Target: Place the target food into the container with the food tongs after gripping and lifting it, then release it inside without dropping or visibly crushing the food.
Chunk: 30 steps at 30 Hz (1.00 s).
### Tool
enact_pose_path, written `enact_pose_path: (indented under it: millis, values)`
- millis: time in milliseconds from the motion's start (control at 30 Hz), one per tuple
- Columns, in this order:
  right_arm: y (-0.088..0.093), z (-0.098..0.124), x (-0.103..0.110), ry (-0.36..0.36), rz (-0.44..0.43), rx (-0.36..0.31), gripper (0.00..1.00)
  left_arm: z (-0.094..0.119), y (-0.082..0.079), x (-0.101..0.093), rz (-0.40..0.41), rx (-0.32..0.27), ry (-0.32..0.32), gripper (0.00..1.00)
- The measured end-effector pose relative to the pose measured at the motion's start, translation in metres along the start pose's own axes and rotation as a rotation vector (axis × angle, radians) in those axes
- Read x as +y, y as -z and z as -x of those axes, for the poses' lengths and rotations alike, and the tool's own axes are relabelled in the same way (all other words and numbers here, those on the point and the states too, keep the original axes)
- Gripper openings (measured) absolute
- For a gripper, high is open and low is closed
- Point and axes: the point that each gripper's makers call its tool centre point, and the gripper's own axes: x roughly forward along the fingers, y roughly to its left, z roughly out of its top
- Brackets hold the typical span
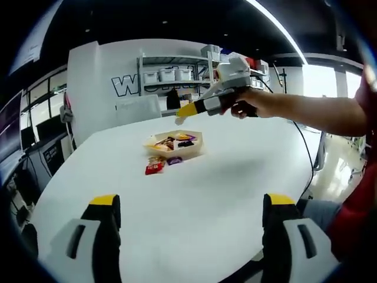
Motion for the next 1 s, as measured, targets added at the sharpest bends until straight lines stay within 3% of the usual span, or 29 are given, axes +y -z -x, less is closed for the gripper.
enact_pose_path:
  millis: [133,267,733,1000]
  values:
    - [0.013,-0.007,0.01,-0.015,0.061,0.03,0.25,0.001,0.002,0.001,0.003,0.004,-0.001,0.97]
    - [0.02,-0.011,0.017,-0.034,0.067,0.049,0.25,0.001,0.001,0.003,0.004,0.001,-0.003,0.97]
    - [0.052,-0.024,0.03,-0.062,0.028,0.121,0.25,0.003,0.006,0.006,0.011,0.008,-0.006,0.97]
    - [0.061,-0.031,0.026,-0.05,-0.001,0.144,0.25,0.003,0.007,0.008,0.011,0.011,-0.01,0.96]
